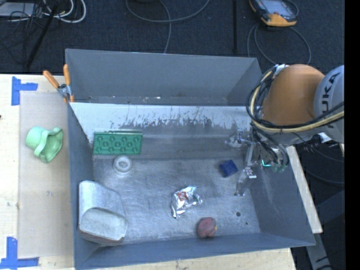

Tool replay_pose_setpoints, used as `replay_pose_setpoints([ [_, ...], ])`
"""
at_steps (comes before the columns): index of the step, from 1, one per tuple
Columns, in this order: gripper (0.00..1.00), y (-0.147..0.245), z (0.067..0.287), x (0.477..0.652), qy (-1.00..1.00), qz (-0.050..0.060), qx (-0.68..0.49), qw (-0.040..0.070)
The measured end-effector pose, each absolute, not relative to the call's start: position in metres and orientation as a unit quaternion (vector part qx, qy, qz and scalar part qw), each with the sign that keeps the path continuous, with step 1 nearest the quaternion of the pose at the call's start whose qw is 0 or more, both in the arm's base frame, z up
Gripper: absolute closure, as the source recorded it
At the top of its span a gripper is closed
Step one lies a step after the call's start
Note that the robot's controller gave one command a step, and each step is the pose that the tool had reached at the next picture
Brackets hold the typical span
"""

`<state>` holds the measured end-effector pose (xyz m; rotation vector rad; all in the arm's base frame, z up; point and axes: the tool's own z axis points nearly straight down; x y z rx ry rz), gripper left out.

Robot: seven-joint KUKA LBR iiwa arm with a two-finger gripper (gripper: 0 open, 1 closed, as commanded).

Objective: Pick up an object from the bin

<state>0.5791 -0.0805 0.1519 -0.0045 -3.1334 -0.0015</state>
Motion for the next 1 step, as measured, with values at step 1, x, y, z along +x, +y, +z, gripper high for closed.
replay_pose_setpoints([
  [1,0.0,-0.0209,0.0686,0.5598,-1.0,0.0,0.022,-0.002],
])
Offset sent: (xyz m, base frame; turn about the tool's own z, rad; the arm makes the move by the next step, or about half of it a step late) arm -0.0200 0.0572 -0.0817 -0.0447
